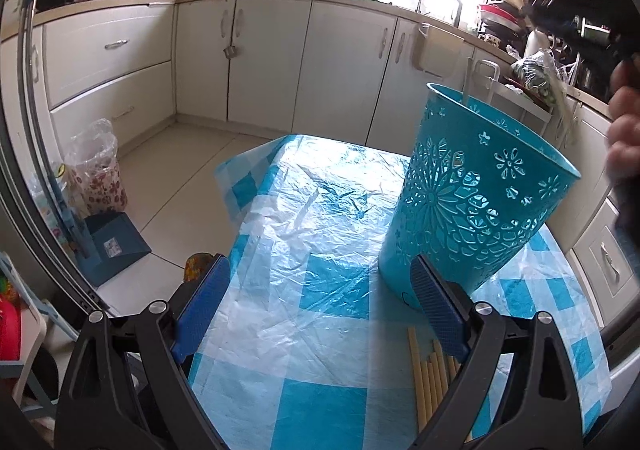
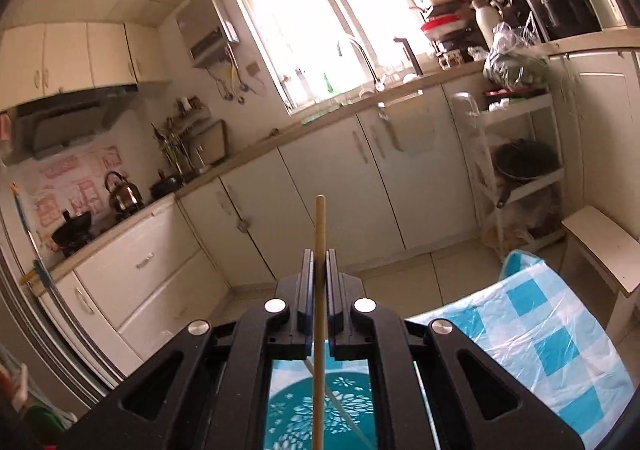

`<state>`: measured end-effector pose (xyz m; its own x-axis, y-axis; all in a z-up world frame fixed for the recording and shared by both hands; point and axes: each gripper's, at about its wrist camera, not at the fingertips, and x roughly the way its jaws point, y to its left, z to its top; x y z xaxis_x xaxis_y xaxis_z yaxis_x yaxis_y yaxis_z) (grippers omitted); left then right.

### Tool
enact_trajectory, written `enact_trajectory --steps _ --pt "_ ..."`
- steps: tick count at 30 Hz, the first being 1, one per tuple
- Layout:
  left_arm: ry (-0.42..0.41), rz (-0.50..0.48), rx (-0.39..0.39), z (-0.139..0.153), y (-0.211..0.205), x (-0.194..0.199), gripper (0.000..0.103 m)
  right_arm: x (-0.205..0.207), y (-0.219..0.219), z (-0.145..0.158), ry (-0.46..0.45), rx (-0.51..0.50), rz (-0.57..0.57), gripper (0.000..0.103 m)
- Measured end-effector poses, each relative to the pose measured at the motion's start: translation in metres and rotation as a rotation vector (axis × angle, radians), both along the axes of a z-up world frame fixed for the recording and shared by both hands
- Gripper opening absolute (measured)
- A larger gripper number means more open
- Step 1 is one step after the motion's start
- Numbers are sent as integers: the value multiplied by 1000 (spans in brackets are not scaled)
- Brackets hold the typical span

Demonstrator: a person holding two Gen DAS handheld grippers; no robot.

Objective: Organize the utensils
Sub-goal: 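Carry the chopstick over the teal basket and open the right gripper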

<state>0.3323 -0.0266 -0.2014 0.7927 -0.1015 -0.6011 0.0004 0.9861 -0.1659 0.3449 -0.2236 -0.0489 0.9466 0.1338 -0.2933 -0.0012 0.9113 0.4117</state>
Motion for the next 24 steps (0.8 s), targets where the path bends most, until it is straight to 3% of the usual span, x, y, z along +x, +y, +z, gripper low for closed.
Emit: enact_trajectory --steps 8,12,17,20,24 --pt "13 7 -26 -1 6 2 88 -4 9 -26 104 -65 37 6" --pt "28 14 -33 -4 7 4 88 -26 7 -15 85 -97 56 8" --pt "32 21 -20 -7 6 4 88 -71 7 14 2 -128 76 27" --pt "36 25 -18 -8 8 4 88 -107 4 22 -29 -150 78 30" --pt "44 30 -19 -11 10 4 88 -131 5 -7 74 -187 98 33"
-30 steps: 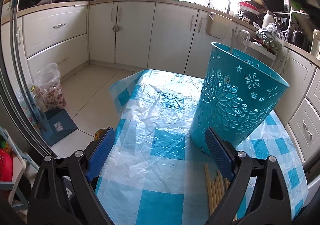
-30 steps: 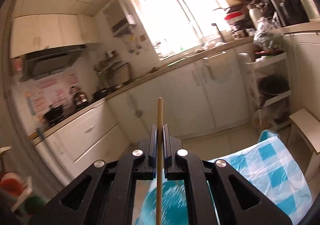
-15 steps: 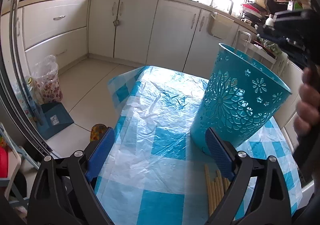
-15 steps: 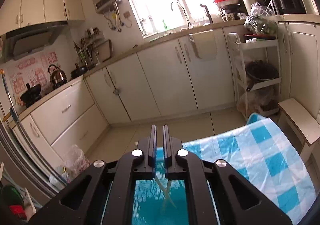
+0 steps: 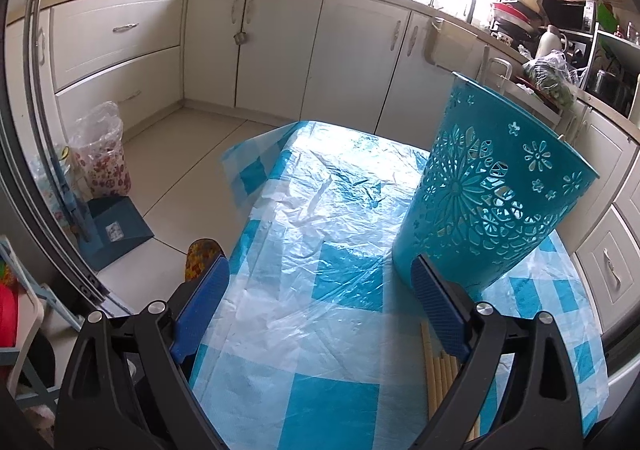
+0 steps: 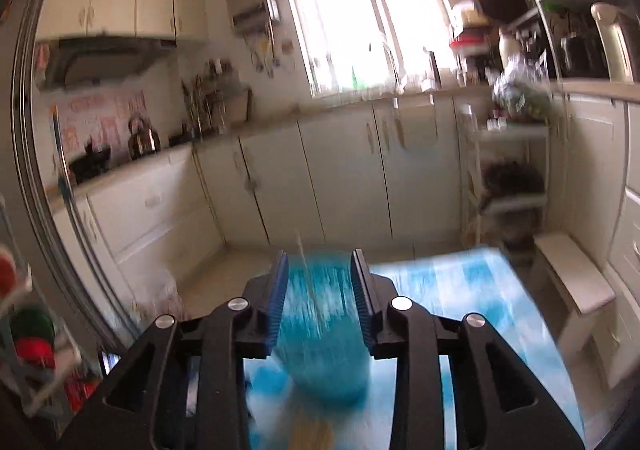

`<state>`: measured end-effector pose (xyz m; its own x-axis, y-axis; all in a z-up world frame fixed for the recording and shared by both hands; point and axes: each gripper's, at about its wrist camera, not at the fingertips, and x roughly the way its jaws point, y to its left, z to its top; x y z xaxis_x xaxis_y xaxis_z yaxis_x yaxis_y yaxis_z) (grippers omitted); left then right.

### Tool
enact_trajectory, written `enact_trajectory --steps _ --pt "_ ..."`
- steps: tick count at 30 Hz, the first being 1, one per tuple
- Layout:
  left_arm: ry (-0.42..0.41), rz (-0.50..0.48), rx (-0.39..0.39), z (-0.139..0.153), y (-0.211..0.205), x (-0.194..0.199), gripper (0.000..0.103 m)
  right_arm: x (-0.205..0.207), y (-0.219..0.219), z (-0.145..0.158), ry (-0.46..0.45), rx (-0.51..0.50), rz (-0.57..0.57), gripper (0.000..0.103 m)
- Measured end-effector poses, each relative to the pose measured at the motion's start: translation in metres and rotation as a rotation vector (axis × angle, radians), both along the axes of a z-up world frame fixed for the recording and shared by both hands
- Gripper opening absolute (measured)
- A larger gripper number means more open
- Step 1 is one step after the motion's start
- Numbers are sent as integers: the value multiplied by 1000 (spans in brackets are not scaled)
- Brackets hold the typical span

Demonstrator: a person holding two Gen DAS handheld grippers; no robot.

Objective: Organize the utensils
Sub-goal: 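Carry the chopstick over the teal basket and open the right gripper, then move the left gripper back down toward the remaining chopsticks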

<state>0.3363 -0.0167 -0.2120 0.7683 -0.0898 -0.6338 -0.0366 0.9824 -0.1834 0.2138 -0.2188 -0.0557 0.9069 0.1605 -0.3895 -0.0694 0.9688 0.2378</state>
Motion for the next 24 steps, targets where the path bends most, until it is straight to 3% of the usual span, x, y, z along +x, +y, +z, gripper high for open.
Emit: enact_trajectory --steps 5,7,9,14,24 --pt "7 -1 10 -3 0 -1 88 6 9 -92 364 -10 57 33" --pt "11 -1 14 -5 0 -1 88 10 14 -127 478 -2 68 29" --pt "11 -2 16 -5 0 -1 89 12 17 -146 533 3 69 25" --pt "19 -5 11 -7 1 0 89 16 29 -166 573 -24 73 23" --pt "26 -8 9 -8 1 1 89 10 37 -171 551 -102 72 21"
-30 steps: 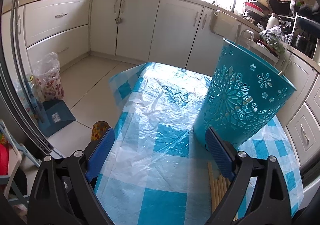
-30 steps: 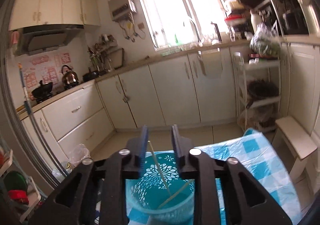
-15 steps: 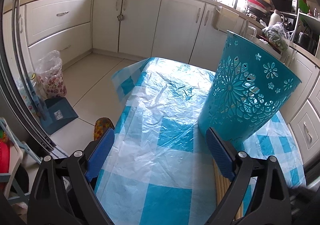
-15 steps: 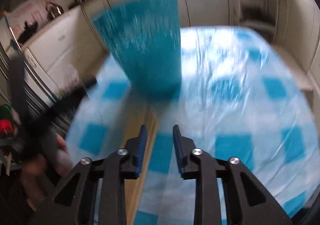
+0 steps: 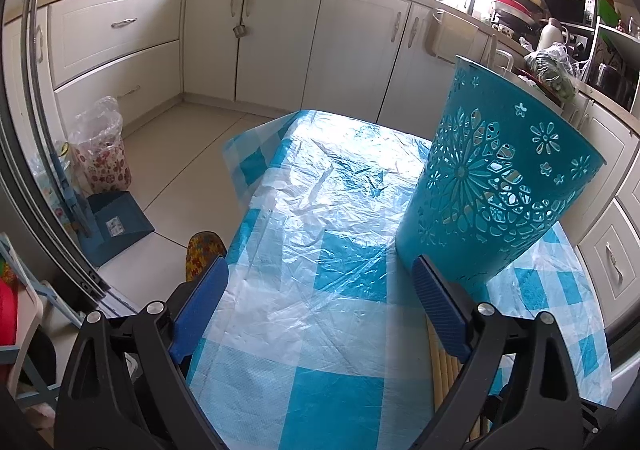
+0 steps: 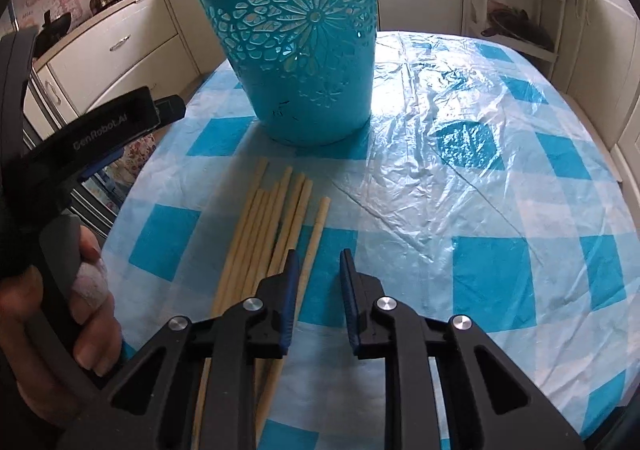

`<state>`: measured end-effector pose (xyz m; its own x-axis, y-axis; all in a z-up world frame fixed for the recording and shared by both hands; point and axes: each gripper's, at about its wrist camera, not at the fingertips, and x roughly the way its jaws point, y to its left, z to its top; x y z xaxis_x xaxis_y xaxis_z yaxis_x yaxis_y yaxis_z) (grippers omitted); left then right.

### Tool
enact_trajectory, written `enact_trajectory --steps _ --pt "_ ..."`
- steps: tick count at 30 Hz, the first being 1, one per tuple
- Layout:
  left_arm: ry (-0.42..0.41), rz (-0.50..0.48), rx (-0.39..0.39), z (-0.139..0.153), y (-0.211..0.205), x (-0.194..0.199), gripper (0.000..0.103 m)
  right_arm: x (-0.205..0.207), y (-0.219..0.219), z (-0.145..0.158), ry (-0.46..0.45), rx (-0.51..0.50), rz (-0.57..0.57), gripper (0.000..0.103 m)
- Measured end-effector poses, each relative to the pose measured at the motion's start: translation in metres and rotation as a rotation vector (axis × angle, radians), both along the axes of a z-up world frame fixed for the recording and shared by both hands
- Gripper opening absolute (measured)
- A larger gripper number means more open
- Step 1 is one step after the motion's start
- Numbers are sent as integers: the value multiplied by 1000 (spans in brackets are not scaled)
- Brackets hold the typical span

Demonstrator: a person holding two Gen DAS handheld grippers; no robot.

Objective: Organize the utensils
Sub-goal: 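Move the left gripper back down toward the remaining chopsticks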

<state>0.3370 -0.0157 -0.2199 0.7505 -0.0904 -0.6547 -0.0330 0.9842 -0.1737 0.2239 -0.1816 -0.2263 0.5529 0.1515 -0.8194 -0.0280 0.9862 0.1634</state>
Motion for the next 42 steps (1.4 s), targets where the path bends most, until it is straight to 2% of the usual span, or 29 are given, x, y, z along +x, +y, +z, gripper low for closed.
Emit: enact_trajectory --steps 3,8,17,24,27,34,40,42 --pt "2 -2 1 0 0 1 89 -2 1 0 -6 -32 11 19" --pt "3 -10 8 -1 -2 1 89 -4 -5 1 -6 -57 11 10" --pt "3 -21 30 0 -6 0 89 -2 -34 0 -12 -78 -44 9" --pt "8 -36 52 0 -11 0 89 -4 -37 -1 -30 -59 -50 9" --pt "57 -79 64 -2 -16 -3 89 -4 -41 -1 -34 -31 -53 9" --pt "202 -187 151 -20 -32 -25 89 -5 -49 -2 -45 39 -61 9" --pt "246 -201 255 -27 -50 -33 89 -7 -56 -4 -46 86 -52 9" --pt "250 -197 253 -27 -51 -34 89 -7 -58 -4 -47 103 -50 9"
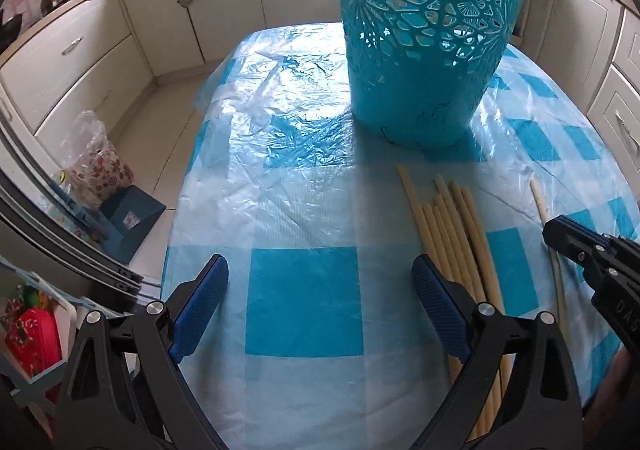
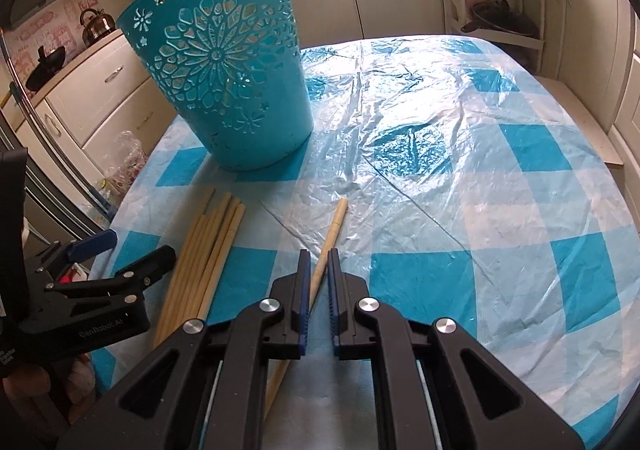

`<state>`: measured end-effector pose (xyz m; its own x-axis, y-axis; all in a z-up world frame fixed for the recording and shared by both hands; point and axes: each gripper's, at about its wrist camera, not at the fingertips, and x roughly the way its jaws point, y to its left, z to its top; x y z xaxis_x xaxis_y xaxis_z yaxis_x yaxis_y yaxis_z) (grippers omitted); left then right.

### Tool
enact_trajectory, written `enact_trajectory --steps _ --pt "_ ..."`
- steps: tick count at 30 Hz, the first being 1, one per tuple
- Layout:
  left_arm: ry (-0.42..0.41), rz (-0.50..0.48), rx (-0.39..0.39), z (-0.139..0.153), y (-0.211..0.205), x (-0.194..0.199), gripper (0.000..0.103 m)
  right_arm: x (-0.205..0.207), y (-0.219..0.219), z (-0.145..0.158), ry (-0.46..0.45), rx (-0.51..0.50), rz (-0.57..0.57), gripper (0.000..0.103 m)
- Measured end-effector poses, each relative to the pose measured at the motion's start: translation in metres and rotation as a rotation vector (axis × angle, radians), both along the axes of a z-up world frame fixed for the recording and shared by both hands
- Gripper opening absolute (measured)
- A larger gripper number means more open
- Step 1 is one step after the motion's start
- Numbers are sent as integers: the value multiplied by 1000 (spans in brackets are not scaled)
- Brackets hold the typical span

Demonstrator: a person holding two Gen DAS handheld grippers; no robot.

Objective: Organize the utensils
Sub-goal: 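Move the left gripper back down toward the remaining chopsticks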

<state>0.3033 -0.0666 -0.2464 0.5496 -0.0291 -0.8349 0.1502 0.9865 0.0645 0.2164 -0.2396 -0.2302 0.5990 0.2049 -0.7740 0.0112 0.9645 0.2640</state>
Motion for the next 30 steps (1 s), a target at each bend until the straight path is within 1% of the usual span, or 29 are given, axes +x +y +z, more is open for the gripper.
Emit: enact_trajectory --steps 2,5,8,11,17,20,23,26,30 --pt "-1 7 -7 3 -1 -1 89 -1 -1 0 0 11 2 9" --pt "-24 16 -16 11 -3 -4 89 -2 -2 0 1 26 2 9" --pt "-24 11 0 12 -8 -2 89 -2 -3 0 2 35 1 9" --pt "-17 8 32 7 -12 2 89 -1 -5 -1 4 40 -1 9" --pt "13 18 -6 2 -7 4 89 -1 -5 0 3 41 -6 9" --pt "0 21 -47 7 -3 2 89 -1 -5 0 2 38 -6 9" --pt "0 5 -32 7 -7 3 89 -1 -4 0 2 36 -7 9" --pt "8 -3 -47 4 -10 4 89 -2 -4 0 1 34 -6 9" --pt "8 2 -35 5 -11 5 89 -2 -4 0 2 34 -6 9"
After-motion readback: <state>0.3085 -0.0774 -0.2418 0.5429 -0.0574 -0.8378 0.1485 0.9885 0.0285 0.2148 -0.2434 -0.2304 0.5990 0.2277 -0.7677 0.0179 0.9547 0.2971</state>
